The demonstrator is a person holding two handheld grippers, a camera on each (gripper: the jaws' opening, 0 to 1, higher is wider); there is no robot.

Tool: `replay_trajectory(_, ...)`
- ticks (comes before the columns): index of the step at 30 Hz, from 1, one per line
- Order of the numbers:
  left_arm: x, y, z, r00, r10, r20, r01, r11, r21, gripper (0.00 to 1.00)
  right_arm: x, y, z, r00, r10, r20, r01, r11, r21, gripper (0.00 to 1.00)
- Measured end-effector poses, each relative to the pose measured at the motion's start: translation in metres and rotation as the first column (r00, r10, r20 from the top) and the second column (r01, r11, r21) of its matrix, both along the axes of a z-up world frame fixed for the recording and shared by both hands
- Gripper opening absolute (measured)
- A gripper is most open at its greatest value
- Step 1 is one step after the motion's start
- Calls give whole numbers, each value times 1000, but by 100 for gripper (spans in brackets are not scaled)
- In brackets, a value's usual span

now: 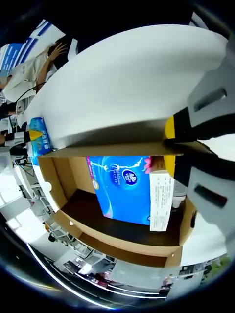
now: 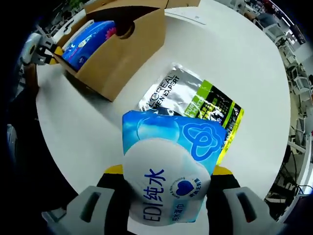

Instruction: Operate the shoe box by opening the lid, removing the specified soft item, and placing it in the target area until the item is outside and the box remains undamaged.

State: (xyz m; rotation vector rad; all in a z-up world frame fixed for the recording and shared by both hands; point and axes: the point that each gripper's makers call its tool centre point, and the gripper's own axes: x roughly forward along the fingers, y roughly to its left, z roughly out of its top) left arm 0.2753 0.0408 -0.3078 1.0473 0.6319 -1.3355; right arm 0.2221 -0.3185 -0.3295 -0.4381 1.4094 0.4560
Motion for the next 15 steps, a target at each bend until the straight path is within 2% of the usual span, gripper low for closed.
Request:
replay_trajectory(6, -1, 1, 0, 1000, 2, 4, -2, 1000, 4, 7, 2, -1, -3, 1000, -17, -16, 17, 1000, 14, 63)
replay_trajectory(9, -1, 1, 0, 1000, 2, 2, -2, 1000, 2, 7, 3, -5, -6, 996, -78, -30, 79, 996, 33, 65)
replay_trajectory(15, -1, 0, 0, 1000, 2, 3, -2, 1000, 2, 7, -3, 1, -3, 996, -85, -8, 85, 996, 33, 65)
